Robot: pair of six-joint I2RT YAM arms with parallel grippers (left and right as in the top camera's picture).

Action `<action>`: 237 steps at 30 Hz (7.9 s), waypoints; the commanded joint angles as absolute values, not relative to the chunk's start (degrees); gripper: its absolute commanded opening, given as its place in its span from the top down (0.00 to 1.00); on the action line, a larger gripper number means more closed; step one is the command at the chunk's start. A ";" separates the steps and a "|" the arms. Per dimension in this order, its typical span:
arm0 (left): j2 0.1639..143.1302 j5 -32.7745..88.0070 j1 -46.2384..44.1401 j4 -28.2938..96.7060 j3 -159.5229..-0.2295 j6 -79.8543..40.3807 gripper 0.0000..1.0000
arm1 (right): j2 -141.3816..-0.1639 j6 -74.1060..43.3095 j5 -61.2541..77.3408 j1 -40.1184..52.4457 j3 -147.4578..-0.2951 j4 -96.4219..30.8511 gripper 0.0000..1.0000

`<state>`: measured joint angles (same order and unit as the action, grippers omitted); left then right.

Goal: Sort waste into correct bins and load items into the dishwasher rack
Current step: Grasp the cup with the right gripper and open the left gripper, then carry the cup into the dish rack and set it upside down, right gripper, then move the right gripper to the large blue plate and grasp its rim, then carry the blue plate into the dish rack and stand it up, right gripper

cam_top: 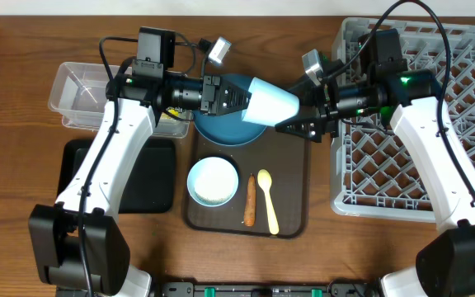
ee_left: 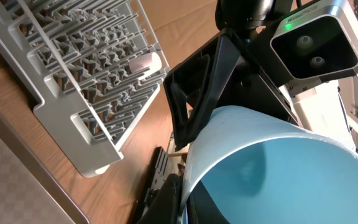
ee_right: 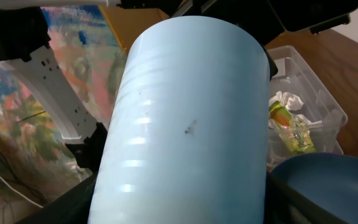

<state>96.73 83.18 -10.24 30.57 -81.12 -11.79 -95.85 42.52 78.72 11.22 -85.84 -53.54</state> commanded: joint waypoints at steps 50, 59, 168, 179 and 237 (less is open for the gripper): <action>85.91 12.47 -6.63 58.52 -81.54 -9.85 0.49 | -91.18 9.91 17.87 5.32 -91.50 -64.55 0.94; 82.65 10.66 -6.50 58.94 -81.54 -9.89 0.45 | -89.65 2.11 6.98 -8.49 -95.37 -71.00 0.99; 82.72 10.68 -6.50 60.66 -80.84 -9.91 0.36 | -118.45 -13.69 4.38 27.33 -89.76 -33.89 0.32; 82.74 10.70 -6.55 60.84 -80.84 -10.13 0.36 | -122.30 -21.41 -3.16 26.76 -89.80 -35.44 0.95; 82.74 11.07 -6.55 60.86 -80.84 -10.15 0.36 | -110.28 29.80 -67.99 -11.75 -89.32 -9.85 0.99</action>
